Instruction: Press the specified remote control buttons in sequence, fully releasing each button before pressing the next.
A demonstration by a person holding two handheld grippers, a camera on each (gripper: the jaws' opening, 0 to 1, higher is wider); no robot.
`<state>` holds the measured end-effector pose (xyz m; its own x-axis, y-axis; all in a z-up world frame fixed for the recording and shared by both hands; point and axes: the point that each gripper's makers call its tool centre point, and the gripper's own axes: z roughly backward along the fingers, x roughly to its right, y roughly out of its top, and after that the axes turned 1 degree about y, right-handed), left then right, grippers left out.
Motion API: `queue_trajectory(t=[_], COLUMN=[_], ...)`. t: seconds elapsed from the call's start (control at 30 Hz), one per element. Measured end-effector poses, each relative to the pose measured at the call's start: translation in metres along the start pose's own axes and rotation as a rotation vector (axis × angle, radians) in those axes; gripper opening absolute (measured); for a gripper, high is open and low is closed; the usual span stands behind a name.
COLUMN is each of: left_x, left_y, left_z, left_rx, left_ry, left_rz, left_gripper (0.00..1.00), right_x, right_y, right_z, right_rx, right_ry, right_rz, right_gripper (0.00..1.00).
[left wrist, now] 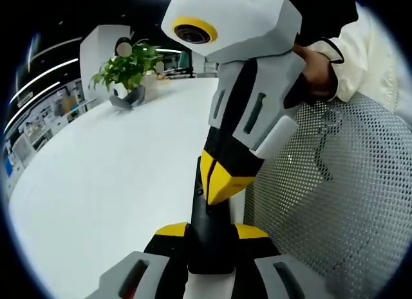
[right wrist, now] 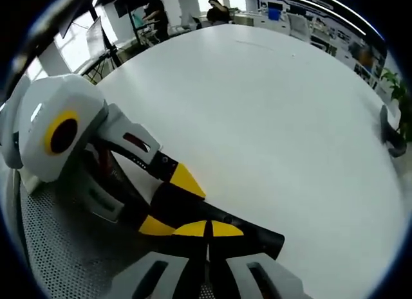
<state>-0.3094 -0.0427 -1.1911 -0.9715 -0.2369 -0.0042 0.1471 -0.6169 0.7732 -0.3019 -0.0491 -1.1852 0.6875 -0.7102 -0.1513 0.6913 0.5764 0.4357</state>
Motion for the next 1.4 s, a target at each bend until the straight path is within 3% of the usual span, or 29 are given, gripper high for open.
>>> queue_trajectory(t=[0.5, 0.87, 1.07, 1.27, 1.4], left_x=[0.000, 0.000, 0.000, 0.000, 0.000], left_y=[0.001, 0.001, 0.001, 0.001, 0.001], left_z=[0.000, -0.001, -0.001, 0.000, 0.000], left_rx=[0.003, 0.004, 0.006, 0.009, 0.004], left_ry=[-0.001, 0.000, 0.001, 0.002, 0.005], left_rz=[0.000, -0.001, 0.000, 0.000, 0.000], left_gripper=[0.25, 0.25, 0.25, 0.25, 0.25], right_x=[-0.003, -0.010, -0.018, -0.014, -0.016], right_y=[0.001, 0.005, 0.003, 0.004, 0.004], right_z=[0.001, -0.001, -0.003, -0.003, -0.003], right_rx=[-0.007, 0.007, -0.008, 0.009, 0.007], right_ry=[0.045, 0.079, 0.060, 0.094, 0.088], right_rz=[-0.052, -0.037, 0.068, -0.013, -0.004], right_gripper=[0.00, 0.00, 0.00, 0.00, 0.00])
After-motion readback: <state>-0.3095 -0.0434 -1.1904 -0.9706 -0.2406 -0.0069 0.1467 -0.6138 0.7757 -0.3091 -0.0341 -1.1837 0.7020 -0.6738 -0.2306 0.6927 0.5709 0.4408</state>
